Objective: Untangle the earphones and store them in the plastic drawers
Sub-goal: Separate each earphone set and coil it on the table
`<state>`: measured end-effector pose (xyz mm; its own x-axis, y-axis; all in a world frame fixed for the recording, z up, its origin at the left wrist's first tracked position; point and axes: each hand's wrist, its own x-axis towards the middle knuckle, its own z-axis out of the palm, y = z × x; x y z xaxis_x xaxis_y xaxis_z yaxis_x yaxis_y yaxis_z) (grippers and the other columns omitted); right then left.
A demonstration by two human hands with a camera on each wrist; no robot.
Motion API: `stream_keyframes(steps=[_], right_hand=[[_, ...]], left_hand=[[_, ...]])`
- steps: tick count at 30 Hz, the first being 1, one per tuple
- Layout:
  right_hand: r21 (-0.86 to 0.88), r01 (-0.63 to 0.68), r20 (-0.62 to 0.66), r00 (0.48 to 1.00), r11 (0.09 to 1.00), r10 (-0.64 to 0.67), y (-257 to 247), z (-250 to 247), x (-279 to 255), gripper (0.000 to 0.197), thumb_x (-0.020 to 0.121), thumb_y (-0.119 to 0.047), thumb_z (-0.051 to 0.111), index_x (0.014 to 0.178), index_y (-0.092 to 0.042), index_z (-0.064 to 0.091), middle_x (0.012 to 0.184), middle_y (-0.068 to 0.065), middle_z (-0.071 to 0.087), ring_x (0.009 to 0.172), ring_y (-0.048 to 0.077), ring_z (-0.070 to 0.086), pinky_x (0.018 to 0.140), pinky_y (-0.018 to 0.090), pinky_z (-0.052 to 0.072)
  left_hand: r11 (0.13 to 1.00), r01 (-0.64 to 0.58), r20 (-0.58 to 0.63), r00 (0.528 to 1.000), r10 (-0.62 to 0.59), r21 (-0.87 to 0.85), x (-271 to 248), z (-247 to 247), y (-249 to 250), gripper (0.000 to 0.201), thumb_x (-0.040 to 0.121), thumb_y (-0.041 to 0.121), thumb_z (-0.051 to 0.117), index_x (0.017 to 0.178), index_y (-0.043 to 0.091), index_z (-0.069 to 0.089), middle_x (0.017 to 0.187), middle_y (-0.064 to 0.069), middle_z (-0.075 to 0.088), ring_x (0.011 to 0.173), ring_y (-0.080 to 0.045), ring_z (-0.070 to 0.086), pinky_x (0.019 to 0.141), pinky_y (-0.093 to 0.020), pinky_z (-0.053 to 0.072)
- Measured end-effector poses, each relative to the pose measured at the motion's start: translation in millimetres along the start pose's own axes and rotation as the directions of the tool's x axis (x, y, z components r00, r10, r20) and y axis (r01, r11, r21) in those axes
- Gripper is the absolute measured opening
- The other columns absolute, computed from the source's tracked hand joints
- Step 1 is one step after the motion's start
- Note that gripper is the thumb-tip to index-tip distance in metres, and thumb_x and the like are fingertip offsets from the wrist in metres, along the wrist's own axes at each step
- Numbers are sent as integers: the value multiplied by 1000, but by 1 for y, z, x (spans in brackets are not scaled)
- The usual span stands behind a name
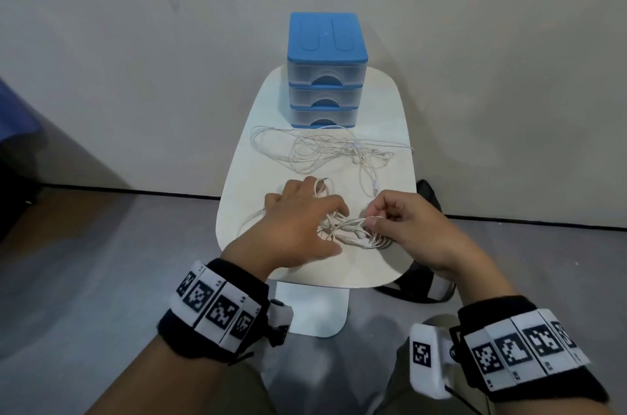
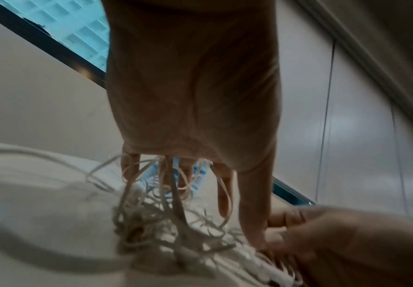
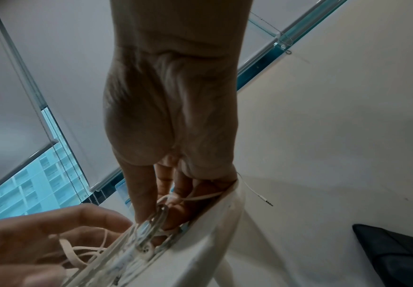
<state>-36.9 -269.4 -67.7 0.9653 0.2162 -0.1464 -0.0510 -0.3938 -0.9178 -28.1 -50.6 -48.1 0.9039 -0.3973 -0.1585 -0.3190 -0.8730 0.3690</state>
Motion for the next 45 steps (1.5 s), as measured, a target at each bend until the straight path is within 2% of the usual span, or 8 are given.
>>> stream_keyframes(steps=[8, 15, 19, 24, 30, 36, 41, 45], right_hand=[[16, -30, -27, 999, 999, 30, 0, -2, 0, 10, 96, -3, 66, 89, -8, 68, 75, -2, 69, 70, 10, 58, 73, 27, 44], [-15, -38, -69, 997, 999, 37, 2, -2, 3, 13, 99, -8, 64, 87, -14, 67, 76, 2, 69, 72, 15, 57, 73, 34, 45], [-24, -47, -95, 994, 999, 45, 1, -3, 4, 16, 98, -10, 65, 85, -18, 68, 74, 1, 69, 71, 16, 57, 73, 36, 45], [-115, -88, -154, 986, 989, 69, -1, -5, 7, 18, 95, -13, 66, 81, -24, 68, 78, 3, 73, 69, 18, 62, 77, 47, 55], [-357, 77, -278, 943, 931, -185, -40, 6, 7, 15, 91, -10, 67, 91, -24, 63, 99, -5, 65, 83, 13, 61, 71, 22, 44], [-464, 345, 171, 939, 816, -300, -88, 48, 33, 21, 92, -5, 63, 96, -22, 76, 94, -8, 68, 87, 11, 59, 80, 25, 45], [-675, 275, 224, 961, 685, -164, -85, 62, 67, 40, 96, -3, 52, 122, -29, 69, 109, -1, 46, 96, 19, 46, 79, 33, 39], [-753, 348, 325, 935, 559, -145, -81, 69, 76, 30, 90, -5, 62, 105, -30, 70, 105, 0, 42, 97, 26, 49, 78, 43, 48]], left_hand=[[953, 1, 54, 998, 16, -302, -6, -24, -32, 76, 71, 33, 91, 132, 51, 49, 132, 10, 41, 121, -12, 48, 107, -34, 43], [860, -34, -104, 994, -23, -510, -17, -55, -65, 59, 80, 0, 84, 118, 43, 69, 126, 10, 57, 95, -9, 71, 80, -37, 63], [877, -57, -153, 988, -19, -478, -18, -57, -69, 48, 81, 9, 86, 112, 41, 68, 118, 9, 60, 83, -9, 71, 77, -31, 59], [942, 35, -119, 990, -80, -335, -16, -54, -70, 19, 80, 23, 88, 82, 28, 69, 77, 8, 68, 58, -3, 53, 62, -21, 46], [958, 105, -32, 993, -118, -268, -13, -48, -62, 12, 84, 34, 83, 83, 27, 73, 75, 6, 71, 55, 1, 55, 64, -22, 46], [966, 122, -31, 991, -132, -230, -11, -43, -54, 13, 83, 33, 84, 85, 26, 73, 79, 4, 72, 61, -2, 58, 70, -29, 49], [977, 88, -47, 994, -99, -192, -12, -43, -52, 11, 84, 29, 82, 92, 26, 76, 87, 2, 70, 70, -8, 57, 75, -34, 51], [988, 38, -57, 997, -47, -150, -12, -41, -52, 16, 84, 28, 82, 99, 26, 77, 99, 6, 66, 84, -9, 57, 82, -34, 51]])
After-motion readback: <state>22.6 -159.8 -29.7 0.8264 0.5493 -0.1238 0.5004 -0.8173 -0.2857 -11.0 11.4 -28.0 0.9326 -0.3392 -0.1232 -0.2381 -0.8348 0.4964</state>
